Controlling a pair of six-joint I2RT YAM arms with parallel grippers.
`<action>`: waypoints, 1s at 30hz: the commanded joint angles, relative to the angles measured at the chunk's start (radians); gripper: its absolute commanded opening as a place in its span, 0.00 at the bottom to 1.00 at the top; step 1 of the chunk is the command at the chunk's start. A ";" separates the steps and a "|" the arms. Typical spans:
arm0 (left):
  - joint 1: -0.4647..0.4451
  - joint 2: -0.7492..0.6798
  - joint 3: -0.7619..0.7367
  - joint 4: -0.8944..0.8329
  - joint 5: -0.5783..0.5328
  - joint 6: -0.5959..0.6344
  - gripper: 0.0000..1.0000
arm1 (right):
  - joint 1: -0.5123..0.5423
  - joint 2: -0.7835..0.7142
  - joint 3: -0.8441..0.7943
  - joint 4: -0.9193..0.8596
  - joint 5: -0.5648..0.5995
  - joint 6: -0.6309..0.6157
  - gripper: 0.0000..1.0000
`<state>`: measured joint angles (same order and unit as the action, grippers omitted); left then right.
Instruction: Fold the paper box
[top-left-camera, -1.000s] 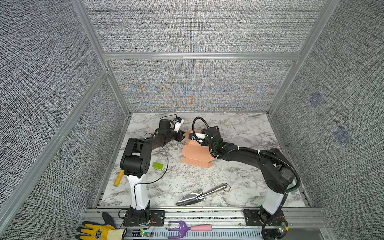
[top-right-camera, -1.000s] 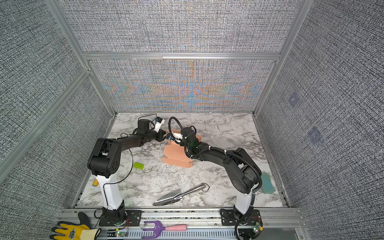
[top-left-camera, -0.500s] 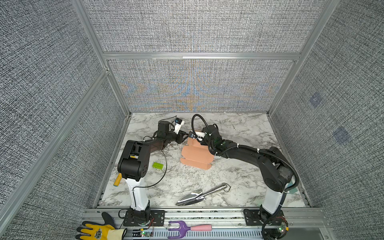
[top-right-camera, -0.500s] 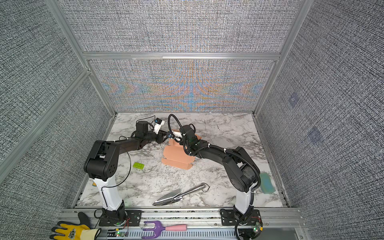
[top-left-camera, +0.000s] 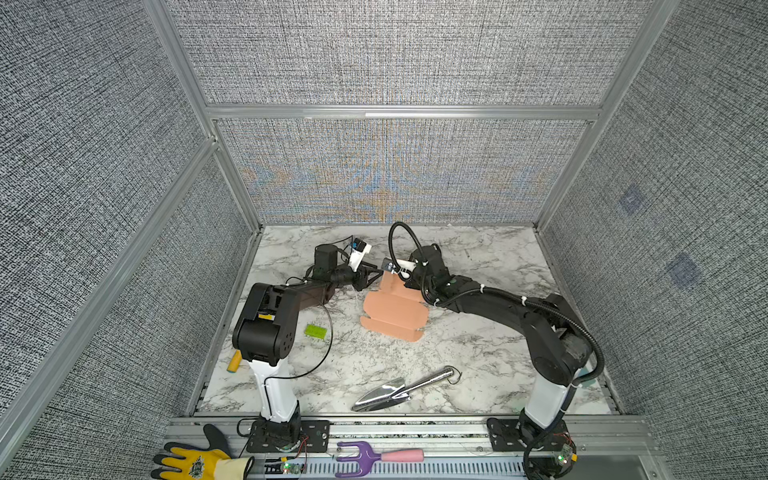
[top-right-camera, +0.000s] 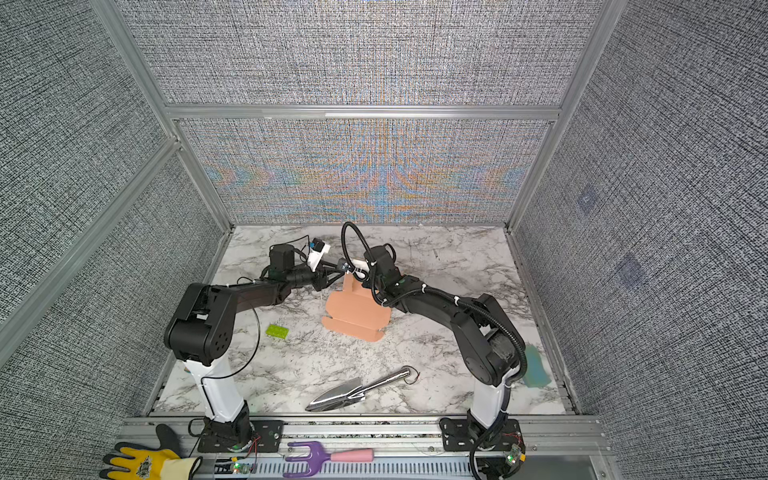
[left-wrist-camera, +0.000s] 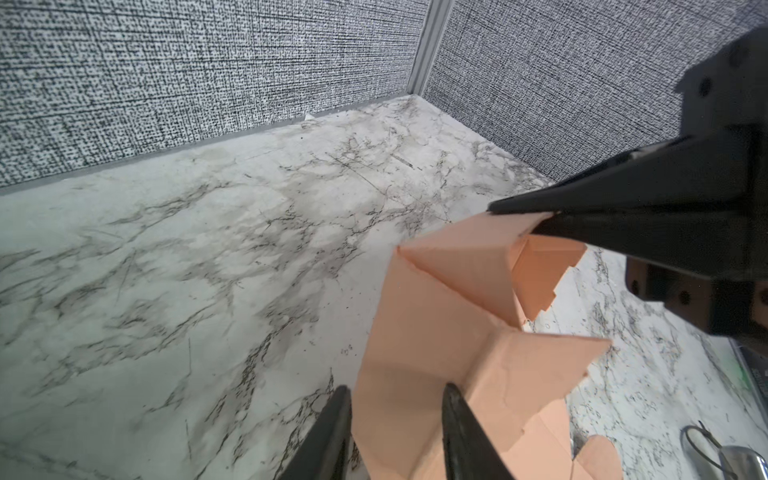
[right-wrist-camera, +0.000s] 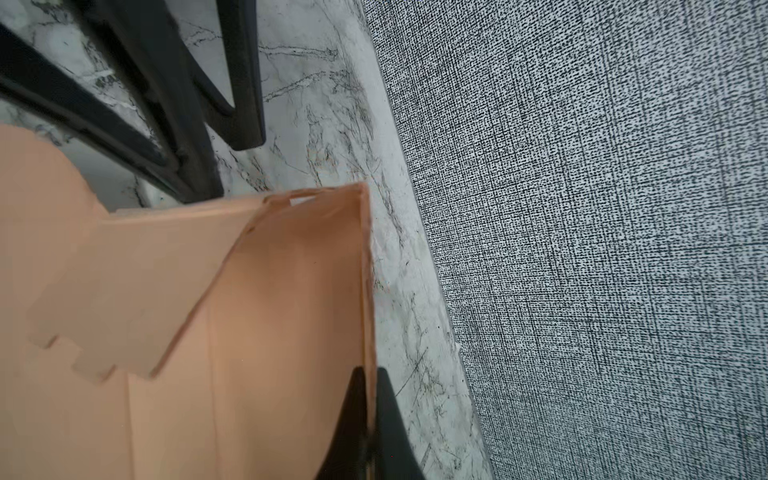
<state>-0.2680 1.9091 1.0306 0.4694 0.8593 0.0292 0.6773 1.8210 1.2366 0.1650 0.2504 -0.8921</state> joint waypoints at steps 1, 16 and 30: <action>-0.005 0.002 0.015 0.030 0.055 0.034 0.39 | 0.001 -0.013 -0.001 0.005 -0.021 0.016 0.00; -0.026 -0.009 0.005 -0.013 0.069 0.090 0.39 | -0.002 -0.013 -0.003 0.007 -0.019 0.011 0.00; -0.038 0.020 0.068 -0.083 -0.041 0.129 0.41 | 0.002 -0.032 -0.003 -0.004 -0.022 0.013 0.00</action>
<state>-0.3023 1.9285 1.0901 0.4007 0.8509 0.1318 0.6750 1.7954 1.2297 0.1638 0.2470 -0.8791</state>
